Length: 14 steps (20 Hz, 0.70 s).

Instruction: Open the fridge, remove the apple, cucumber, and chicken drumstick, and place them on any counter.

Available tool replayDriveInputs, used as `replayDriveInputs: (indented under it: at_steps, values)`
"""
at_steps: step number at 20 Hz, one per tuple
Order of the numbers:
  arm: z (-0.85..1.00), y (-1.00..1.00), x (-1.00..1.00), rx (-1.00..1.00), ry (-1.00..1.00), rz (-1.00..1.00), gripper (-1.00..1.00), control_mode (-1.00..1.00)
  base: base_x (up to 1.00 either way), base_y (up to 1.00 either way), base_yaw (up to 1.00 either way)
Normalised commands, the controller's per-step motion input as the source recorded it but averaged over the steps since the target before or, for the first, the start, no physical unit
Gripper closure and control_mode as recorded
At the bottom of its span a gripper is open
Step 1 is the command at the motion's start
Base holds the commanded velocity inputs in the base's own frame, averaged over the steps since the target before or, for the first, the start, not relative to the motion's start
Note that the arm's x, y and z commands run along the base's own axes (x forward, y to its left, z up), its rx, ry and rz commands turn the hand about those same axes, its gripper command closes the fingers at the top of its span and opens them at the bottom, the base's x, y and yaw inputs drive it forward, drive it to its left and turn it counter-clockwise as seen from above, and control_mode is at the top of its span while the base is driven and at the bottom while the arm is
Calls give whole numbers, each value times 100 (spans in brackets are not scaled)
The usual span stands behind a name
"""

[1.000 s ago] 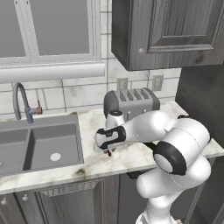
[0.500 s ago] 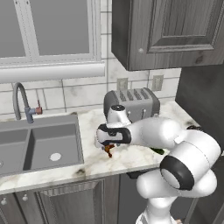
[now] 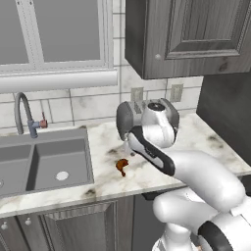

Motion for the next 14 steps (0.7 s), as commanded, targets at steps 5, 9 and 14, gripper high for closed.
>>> replayDriveInputs:
  at_steps: [5,9,14]
  values:
    - [86,-47,-73,0,-3,-8,-100,-100,0,0,0]
    - [64,-61,-80,-2,-6,-8,-100,-100,0,0,0]
    - [67,-46,-80,0,-7,-9,-100,-100,0,0,0]
